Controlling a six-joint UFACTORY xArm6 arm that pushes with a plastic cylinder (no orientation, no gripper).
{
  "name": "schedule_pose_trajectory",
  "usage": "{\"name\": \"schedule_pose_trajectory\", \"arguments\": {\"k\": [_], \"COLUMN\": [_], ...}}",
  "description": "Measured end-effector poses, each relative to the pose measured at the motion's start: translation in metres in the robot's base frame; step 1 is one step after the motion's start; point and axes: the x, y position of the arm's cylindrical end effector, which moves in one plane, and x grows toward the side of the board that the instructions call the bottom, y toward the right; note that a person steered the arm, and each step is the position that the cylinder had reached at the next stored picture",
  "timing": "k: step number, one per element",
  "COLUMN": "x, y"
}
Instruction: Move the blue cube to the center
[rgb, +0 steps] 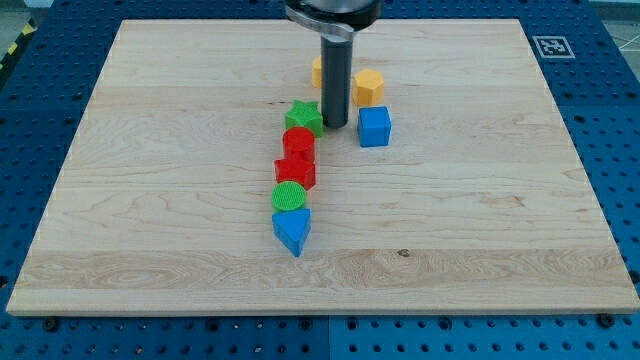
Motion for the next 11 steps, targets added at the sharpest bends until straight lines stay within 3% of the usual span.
{"name": "schedule_pose_trajectory", "arguments": {"k": [2, 3, 4, 6, 7, 11], "x": [-0.016, -0.046, -0.038, 0.032, 0.047, 0.021], "y": [0.037, 0.046, 0.083, 0.114, 0.109, 0.057]}}
